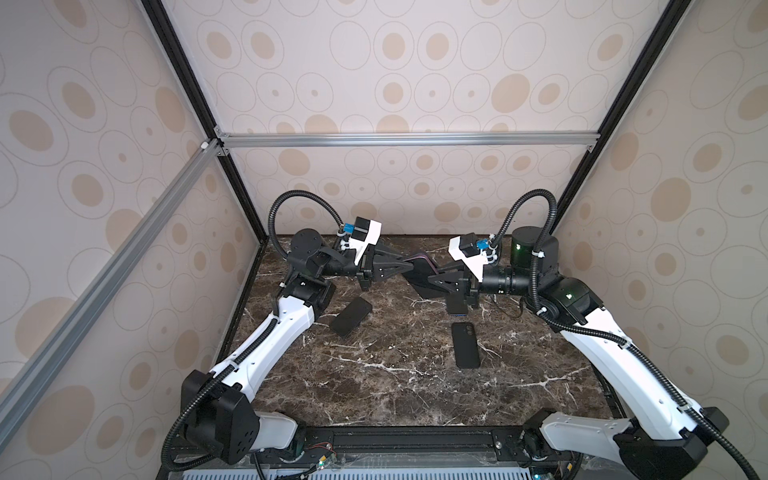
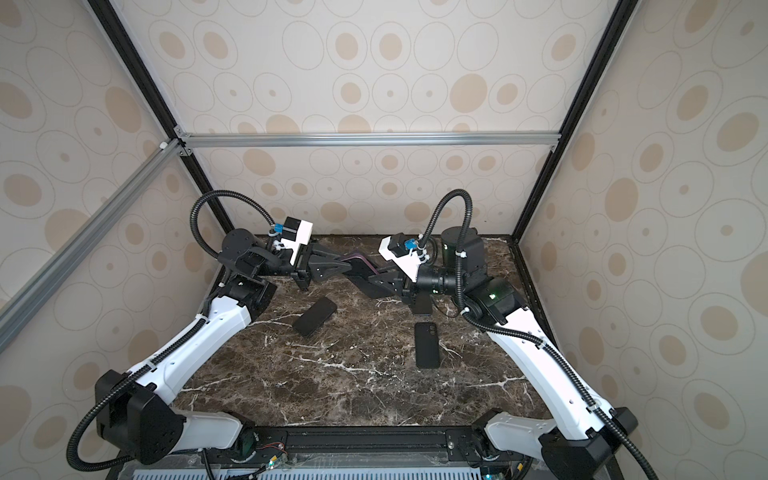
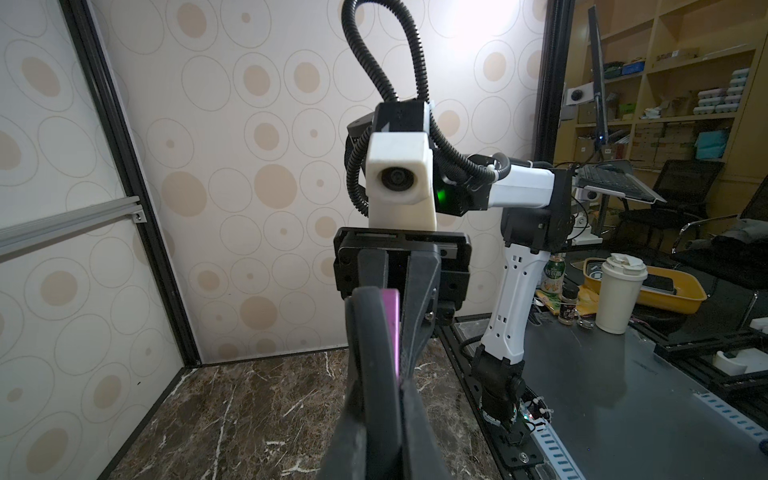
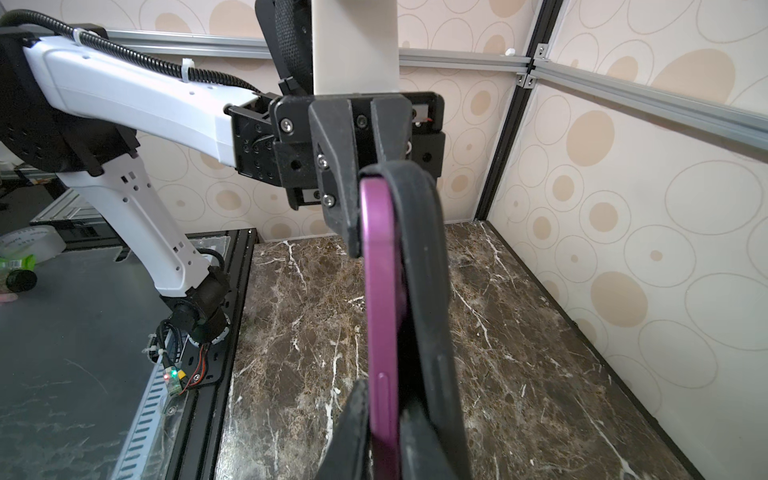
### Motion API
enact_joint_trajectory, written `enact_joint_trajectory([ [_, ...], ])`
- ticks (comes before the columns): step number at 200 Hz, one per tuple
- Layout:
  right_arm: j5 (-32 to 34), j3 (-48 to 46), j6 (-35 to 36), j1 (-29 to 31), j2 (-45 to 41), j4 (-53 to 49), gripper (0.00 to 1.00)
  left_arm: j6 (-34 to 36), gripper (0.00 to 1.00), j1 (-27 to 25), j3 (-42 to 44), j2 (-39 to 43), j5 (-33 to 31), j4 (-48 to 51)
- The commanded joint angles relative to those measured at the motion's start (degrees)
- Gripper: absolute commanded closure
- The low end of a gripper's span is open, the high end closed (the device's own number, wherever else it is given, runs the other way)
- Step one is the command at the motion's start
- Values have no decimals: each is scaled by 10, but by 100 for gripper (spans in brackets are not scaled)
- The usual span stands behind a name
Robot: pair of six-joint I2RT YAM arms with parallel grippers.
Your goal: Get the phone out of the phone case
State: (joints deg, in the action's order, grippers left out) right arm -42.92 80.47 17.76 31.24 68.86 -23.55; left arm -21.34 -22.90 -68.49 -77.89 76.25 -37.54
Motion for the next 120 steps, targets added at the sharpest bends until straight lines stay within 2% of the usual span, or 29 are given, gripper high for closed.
enact_joint_trajectory([
  [1,-18,12,4,10,0,-13,90,22,100,-1,-10,12,-27,-19],
  [55,-5,3,5,11,-11,-14,100,25,100,-1,-9,16,-27,-15],
  [120,47,-19,4,10,-45,-3,100,22,98,-1,-5,21,-28,-16],
])
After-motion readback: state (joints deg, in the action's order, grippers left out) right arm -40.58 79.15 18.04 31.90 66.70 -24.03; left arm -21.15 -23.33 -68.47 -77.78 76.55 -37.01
